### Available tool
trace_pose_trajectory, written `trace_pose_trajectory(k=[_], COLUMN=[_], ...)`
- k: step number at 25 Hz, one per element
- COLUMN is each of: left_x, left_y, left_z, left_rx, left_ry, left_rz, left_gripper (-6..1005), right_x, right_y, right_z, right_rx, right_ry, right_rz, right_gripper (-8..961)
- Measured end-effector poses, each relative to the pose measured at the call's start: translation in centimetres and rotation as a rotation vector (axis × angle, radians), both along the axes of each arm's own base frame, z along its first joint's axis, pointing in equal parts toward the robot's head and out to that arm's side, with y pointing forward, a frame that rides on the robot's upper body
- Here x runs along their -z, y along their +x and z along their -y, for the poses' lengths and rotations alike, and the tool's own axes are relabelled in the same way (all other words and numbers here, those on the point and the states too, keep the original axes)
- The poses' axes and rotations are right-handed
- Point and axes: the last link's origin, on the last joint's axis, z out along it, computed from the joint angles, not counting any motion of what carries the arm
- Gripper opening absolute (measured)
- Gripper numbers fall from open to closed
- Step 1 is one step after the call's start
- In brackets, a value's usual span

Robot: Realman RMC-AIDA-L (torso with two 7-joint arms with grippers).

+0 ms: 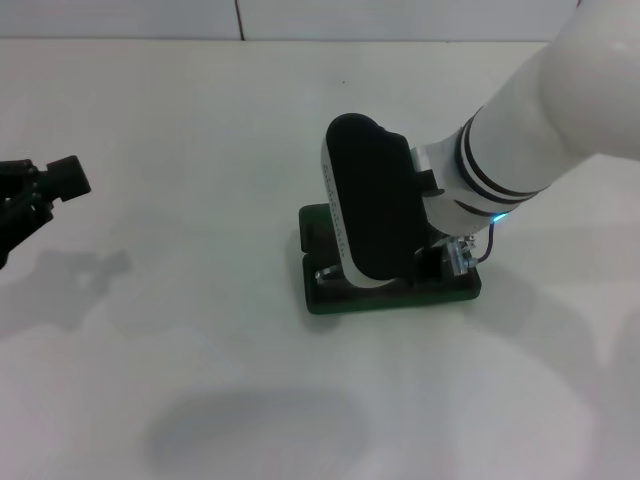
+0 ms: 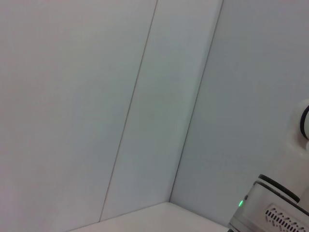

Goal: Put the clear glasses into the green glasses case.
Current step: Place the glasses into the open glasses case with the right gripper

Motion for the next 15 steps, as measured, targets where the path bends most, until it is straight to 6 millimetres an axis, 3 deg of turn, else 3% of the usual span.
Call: trace_pose_trajectory(k=[15], left_x=[-0.05], left_y=[-0.21], left_z=[0.04], left_rx=[-0.004], left_ry=[0.016], left_rz=[0.003], left_gripper=[45], right_x=[0.26], right_y=[-0.14], right_z=[0.28], right_rx=[-0.017], right_ry=[-0.009], right_rz=[0.001], right_gripper=[90])
